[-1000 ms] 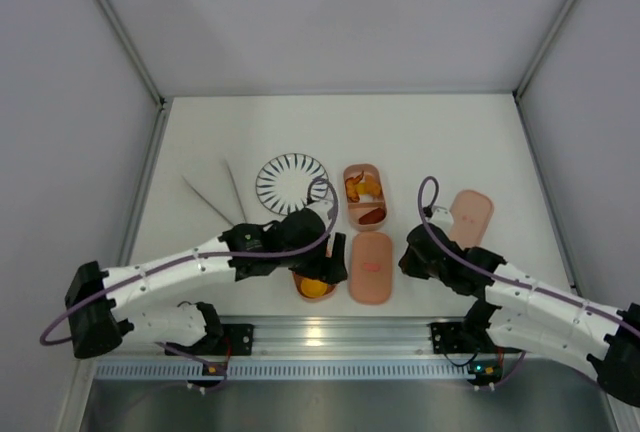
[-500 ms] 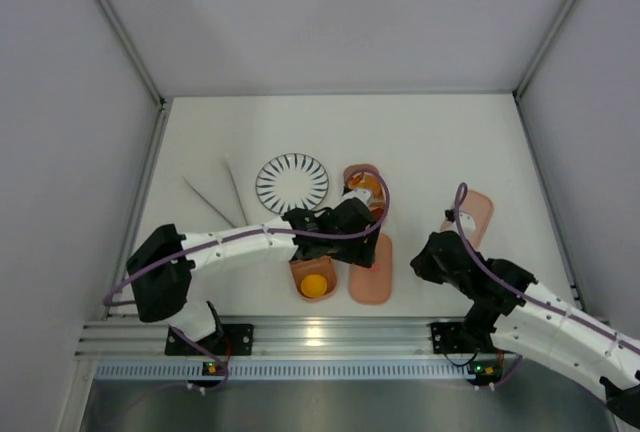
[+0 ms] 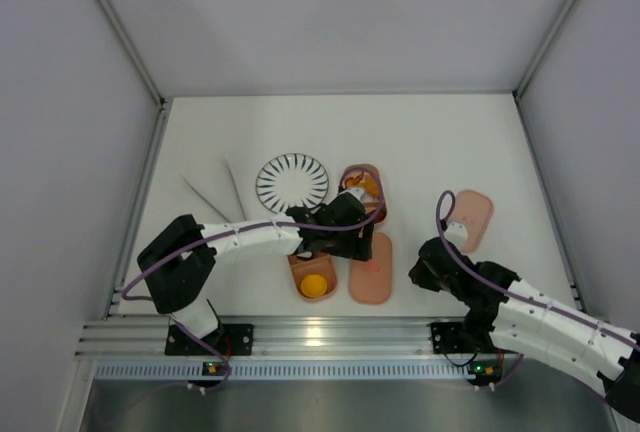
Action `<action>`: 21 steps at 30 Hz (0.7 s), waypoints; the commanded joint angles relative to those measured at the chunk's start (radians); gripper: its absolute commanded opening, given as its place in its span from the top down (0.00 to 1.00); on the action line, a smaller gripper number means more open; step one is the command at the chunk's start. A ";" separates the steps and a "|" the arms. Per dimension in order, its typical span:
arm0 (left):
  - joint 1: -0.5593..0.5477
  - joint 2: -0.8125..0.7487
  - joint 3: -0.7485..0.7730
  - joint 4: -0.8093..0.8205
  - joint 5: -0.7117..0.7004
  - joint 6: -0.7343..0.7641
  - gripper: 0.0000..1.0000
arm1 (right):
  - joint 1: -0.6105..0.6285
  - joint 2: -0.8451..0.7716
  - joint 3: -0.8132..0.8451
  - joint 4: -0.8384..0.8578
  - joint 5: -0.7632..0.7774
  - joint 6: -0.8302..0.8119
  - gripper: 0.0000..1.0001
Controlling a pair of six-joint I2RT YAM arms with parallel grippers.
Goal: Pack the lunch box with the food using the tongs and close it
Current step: Pick up the box lid from the center of the board.
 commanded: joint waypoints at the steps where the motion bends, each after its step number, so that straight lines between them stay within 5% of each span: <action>1: 0.014 0.017 -0.023 0.121 0.080 0.017 0.25 | 0.012 0.024 -0.014 0.137 -0.016 0.017 0.83; 21: 0.052 0.071 -0.110 0.239 0.184 -0.022 0.29 | 0.011 0.119 -0.158 0.479 -0.066 0.065 0.70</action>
